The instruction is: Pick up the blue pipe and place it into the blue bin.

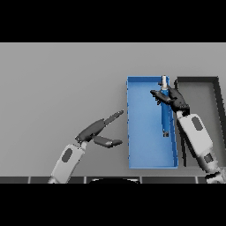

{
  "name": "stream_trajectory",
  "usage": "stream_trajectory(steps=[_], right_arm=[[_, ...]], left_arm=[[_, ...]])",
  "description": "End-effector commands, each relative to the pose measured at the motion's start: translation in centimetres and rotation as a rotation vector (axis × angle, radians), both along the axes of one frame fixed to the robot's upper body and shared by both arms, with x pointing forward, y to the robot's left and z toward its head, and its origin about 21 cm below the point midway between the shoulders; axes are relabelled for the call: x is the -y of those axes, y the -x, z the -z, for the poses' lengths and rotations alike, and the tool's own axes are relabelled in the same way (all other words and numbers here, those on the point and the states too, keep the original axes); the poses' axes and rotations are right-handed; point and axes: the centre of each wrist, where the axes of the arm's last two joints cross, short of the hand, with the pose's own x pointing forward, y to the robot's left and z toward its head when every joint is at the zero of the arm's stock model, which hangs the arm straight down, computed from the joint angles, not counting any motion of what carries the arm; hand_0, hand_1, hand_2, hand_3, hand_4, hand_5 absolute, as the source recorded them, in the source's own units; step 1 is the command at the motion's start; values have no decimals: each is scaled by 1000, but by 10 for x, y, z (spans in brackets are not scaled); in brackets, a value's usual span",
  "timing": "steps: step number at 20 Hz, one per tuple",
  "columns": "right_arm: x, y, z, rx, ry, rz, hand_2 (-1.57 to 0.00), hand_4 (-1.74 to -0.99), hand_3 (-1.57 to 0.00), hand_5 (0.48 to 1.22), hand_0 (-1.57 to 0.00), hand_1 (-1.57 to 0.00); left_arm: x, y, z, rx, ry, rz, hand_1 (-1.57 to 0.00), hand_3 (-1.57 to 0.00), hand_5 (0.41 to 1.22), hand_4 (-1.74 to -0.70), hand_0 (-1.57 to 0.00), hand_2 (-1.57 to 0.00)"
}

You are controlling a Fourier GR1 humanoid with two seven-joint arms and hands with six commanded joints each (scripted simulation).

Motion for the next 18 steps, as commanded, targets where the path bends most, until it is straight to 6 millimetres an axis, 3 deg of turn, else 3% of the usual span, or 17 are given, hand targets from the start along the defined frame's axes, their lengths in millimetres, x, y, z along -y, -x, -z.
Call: stream_trajectory(steps=[1,4,7,14,18], right_arm=[[-2,1,2,-32,31,-47,-548,-1337,-322,1221,-599,-547],[-6,5,-1,-84,147,-180,-280,-1175,-164,1084,-306,-279],[-8,8,-6,-84,212,-248,-143,-1083,-84,934,-156,-143],[-11,8,-3,-82,276,-276,-29,-1038,-17,734,-32,-29],[-5,5,-2,-85,307,-282,-11,-1022,-6,672,-13,-11]], left_arm=[[1,-1,1,-7,-4,-4,1,1,427,-878,1,1],[1,2,-1,-4,3,6,1,1,429,-881,1,1],[1,2,-4,-7,-2,-8,1,1,428,-886,1,1],[-1,3,-1,-4,1,-4,1,1,429,-887,1,1],[-1,-1,-2,-1,-11,-11,1,1,431,-887,1,1]])
